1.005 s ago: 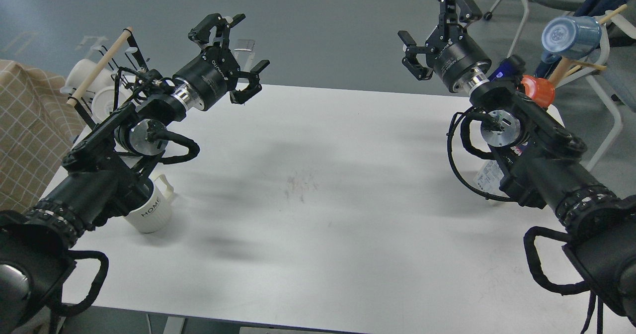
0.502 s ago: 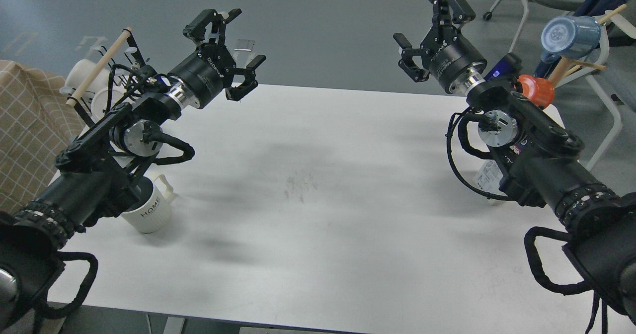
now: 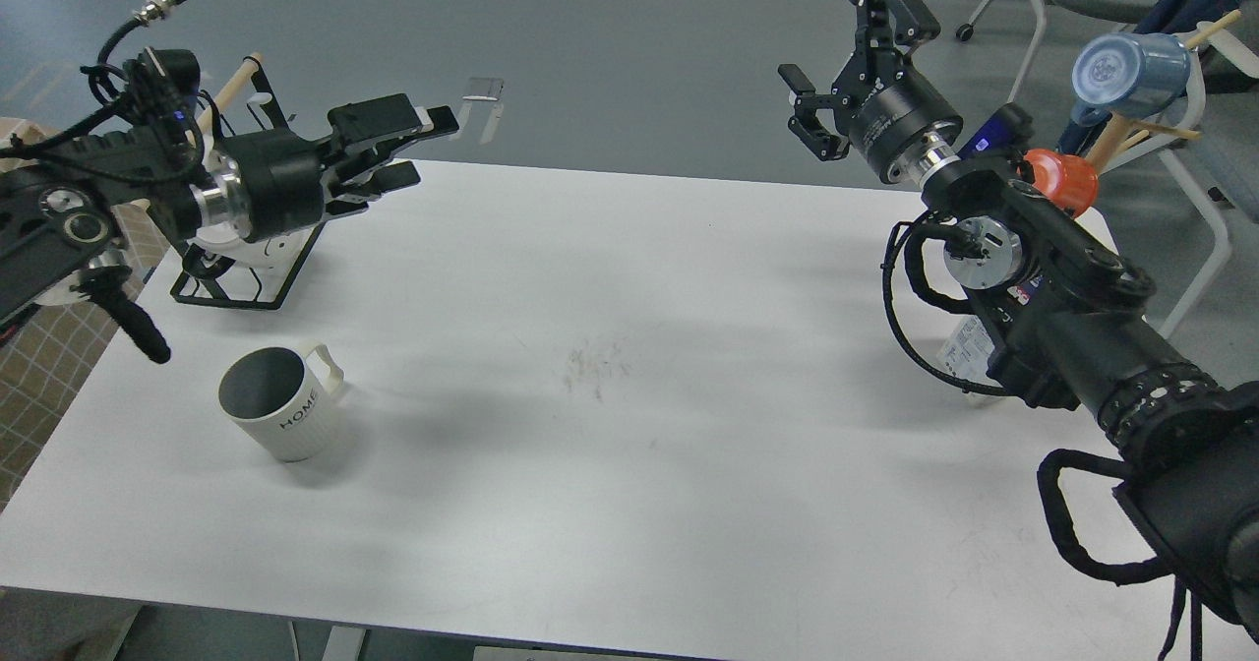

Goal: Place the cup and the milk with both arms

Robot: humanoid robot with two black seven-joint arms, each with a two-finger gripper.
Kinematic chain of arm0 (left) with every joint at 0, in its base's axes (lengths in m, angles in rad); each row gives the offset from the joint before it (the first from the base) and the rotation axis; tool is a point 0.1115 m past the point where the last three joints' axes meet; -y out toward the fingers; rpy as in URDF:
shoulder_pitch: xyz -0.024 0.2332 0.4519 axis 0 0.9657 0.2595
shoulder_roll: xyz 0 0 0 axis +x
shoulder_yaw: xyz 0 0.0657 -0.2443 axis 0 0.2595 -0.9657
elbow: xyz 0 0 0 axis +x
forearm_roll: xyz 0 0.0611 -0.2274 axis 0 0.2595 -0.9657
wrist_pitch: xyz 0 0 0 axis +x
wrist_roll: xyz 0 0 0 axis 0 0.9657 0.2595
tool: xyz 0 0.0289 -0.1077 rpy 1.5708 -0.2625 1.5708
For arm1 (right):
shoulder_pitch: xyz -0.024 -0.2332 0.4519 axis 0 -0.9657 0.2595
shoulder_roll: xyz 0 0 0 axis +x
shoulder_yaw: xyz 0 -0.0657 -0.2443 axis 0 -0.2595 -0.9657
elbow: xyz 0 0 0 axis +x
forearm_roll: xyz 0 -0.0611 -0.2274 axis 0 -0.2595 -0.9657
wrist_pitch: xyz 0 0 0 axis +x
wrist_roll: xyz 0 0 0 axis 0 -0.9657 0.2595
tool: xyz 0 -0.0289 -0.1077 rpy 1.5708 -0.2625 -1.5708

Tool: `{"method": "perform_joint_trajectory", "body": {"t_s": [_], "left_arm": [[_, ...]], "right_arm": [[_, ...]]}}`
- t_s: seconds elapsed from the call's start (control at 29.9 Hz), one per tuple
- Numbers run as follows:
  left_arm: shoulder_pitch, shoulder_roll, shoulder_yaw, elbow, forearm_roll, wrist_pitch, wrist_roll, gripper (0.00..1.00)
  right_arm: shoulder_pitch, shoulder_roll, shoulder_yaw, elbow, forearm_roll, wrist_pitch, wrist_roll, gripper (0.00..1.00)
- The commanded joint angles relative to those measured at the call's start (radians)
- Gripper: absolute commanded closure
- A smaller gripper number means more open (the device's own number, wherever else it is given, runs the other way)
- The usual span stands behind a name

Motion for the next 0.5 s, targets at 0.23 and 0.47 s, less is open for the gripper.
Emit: {"method": "perform_joint_trajectory", "body": {"t_s": [0.23,0.47], "left_arm": [[0.016,0.331,0.004,-0.231,0.137,0.0,-0.031,0.01],[0.039,0.46,0.143,-0.243,0.332,0.0,-0.102,0.01]], "right_arm": [[-0.008,0.0,-0.001,0.011,-0.001,0.0,0.0,0.0],[-0.01,0.0,-0.031,0.02,-0.001,0.002,0.0,0.0]]}}
